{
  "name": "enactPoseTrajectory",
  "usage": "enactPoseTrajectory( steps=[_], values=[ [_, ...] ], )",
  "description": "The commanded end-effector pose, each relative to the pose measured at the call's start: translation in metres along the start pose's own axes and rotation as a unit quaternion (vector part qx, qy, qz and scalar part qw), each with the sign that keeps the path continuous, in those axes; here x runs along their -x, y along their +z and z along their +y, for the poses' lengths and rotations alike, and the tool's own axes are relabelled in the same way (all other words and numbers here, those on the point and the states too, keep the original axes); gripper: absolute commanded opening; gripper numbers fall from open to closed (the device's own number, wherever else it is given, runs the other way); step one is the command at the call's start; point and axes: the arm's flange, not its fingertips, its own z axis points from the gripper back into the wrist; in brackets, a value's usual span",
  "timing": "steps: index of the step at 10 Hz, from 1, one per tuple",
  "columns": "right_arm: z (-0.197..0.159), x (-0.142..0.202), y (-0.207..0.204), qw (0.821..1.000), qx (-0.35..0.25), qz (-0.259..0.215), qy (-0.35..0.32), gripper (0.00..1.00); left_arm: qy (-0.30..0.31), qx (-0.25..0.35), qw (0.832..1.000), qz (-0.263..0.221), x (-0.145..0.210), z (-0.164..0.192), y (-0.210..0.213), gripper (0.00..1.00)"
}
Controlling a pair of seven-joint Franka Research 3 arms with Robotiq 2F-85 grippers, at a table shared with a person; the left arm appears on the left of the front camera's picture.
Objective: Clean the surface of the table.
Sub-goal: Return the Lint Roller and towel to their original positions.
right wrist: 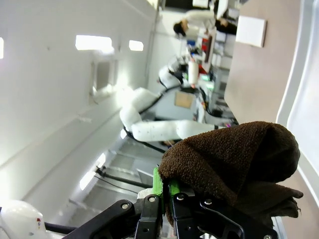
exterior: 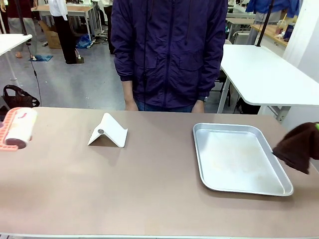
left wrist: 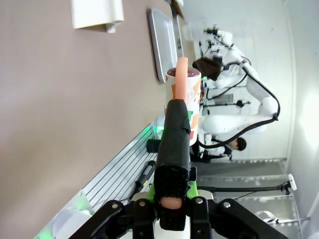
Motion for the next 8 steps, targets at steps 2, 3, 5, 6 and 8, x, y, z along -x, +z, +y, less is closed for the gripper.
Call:
enactPoseTrajectory(
  steps=[2, 3, 5, 6, 8],
  values=[
    [0.007, -0.060, -0.100, 0.995, 0.055, 0.077, -0.023, 0.06, -0.042, -0.024, 0.997, 0.066, -0.062, -0.071, -0.053, 0.22],
    [0.003, -0.078, -0.132, 0.995, 0.062, 0.077, -0.027, 0.06, -0.042, -0.030, 0.994, 0.094, -0.083, -0.091, -0.079, 0.22],
    [-0.011, -0.117, -0.206, 0.997, 0.061, 0.048, -0.008, 0.06, -0.010, -0.090, 0.990, 0.111, -0.129, -0.120, -0.142, 0.22],
    [-0.019, -0.130, -0.228, 0.998, 0.057, 0.032, -0.008, 0.06, 0.008, -0.112, 0.987, 0.118, -0.141, -0.124, -0.165, 0.22],
    [-0.052, -0.159, -0.268, 0.998, 0.058, 0.007, 0.001, 0.06, 0.021, -0.184, 0.976, 0.114, -0.172, -0.127, -0.215, 0.22]
  ],
)
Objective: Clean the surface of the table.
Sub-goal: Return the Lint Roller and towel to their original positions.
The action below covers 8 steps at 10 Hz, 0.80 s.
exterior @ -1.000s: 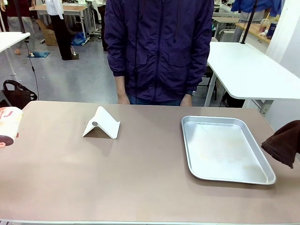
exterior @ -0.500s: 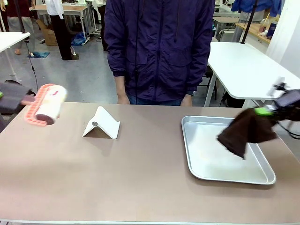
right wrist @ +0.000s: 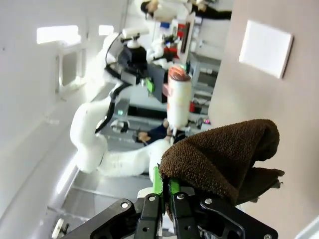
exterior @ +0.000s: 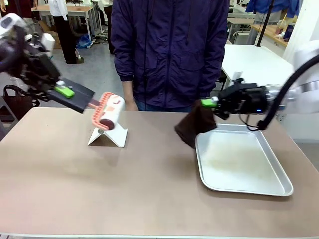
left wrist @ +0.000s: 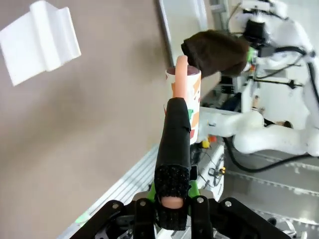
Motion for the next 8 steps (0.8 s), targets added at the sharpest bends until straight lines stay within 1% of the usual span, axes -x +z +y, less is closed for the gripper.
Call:
enactPoseTrajectory(
  steps=[1, 2, 3, 4, 6, 7, 8],
  values=[
    [-0.029, -0.025, -0.016, 1.000, -0.011, 0.005, -0.007, 0.06, 0.028, -0.052, 0.998, -0.006, -0.025, -0.004, -0.013, 0.22],
    [-0.050, -0.028, -0.026, 0.999, -0.026, 0.031, -0.026, 0.06, 0.037, -0.079, 0.996, -0.037, -0.037, -0.004, -0.027, 0.22],
    [-0.072, -0.025, -0.037, 0.997, -0.023, 0.057, -0.044, 0.06, 0.049, -0.093, 0.992, -0.062, -0.047, -0.004, -0.042, 0.22],
    [-0.091, -0.021, -0.043, 0.997, -0.003, 0.071, -0.044, 0.06, 0.046, -0.107, 0.990, -0.077, -0.051, -0.003, -0.050, 0.22],
    [-0.114, -0.013, -0.042, 0.995, 0.020, 0.076, -0.055, 0.06, 0.057, -0.119, 0.989, -0.061, -0.055, 0.012, -0.059, 0.22],
    [-0.116, -0.011, -0.038, 0.996, 0.030, 0.064, -0.053, 0.06, 0.060, -0.122, 0.990, -0.050, -0.055, 0.019, -0.059, 0.22],
    [-0.109, -0.009, -0.029, 0.997, 0.020, 0.060, -0.049, 0.06, 0.062, -0.098, 0.993, -0.028, -0.053, 0.023, -0.054, 0.22]
  ],
)
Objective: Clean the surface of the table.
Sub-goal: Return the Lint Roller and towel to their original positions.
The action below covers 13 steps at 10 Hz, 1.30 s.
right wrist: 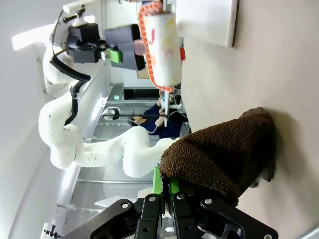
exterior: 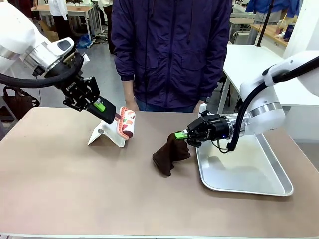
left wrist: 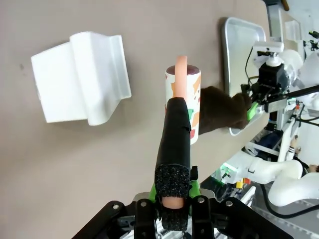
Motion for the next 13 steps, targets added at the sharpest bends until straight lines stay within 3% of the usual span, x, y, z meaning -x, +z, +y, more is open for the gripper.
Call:
enactPoseTrajectory(
  steps=[1, 5, 9, 13],
  values=[
    [-0.002, 0.001, -0.006, 1.000, -0.003, 0.006, -0.003, 0.06, -0.006, -0.003, 1.000, -0.015, -0.002, -0.007, 0.003, 0.22],
    [-0.003, 0.002, -0.003, 1.000, -0.001, 0.002, -0.004, 0.06, -0.002, -0.020, 1.000, 0.001, 0.006, 0.005, -0.002, 0.22],
    [0.014, -0.005, -0.004, 0.993, 0.114, -0.015, -0.012, 0.06, 0.028, -0.063, 0.998, 0.011, 0.004, 0.009, -0.007, 0.22],
    [0.022, -0.012, -0.018, 0.979, 0.200, 0.015, -0.047, 0.06, 0.071, -0.075, 0.995, -0.014, -0.015, 0.014, -0.021, 0.22]
  ],
)
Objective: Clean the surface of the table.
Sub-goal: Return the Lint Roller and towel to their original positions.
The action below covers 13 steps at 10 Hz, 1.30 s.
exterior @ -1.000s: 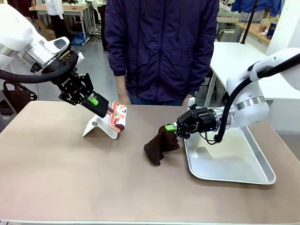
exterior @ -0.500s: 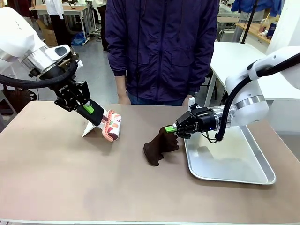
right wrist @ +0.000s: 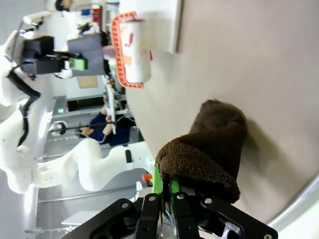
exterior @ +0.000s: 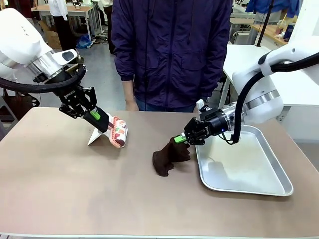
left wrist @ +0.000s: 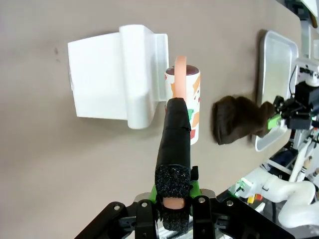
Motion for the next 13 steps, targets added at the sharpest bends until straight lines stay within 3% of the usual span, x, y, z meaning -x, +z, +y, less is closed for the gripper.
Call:
enactPoseTrajectory(
  steps=[1, 7, 12, 13],
  values=[
    [0.001, -0.004, -0.009, 0.999, 0.038, 0.017, -0.023, 0.06, 0.013, -0.012, 1.000, -0.002, -0.015, -0.006, -0.007, 0.22],
    [-0.007, -0.002, -0.016, 1.000, 0.009, 0.029, -0.003, 0.06, 0.021, -0.034, 0.999, 0.013, -0.051, -0.004, -0.011, 0.22],
    [-0.011, -0.002, -0.015, 1.000, 0.004, 0.025, -0.008, 0.06, 0.029, -0.053, 0.998, 0.027, -0.058, 0.001, -0.018, 0.22],
    [-0.012, -0.002, -0.015, 1.000, 0.003, 0.027, -0.011, 0.06, 0.032, -0.054, 0.998, 0.029, -0.060, 0.003, -0.019, 0.42]
  ],
)
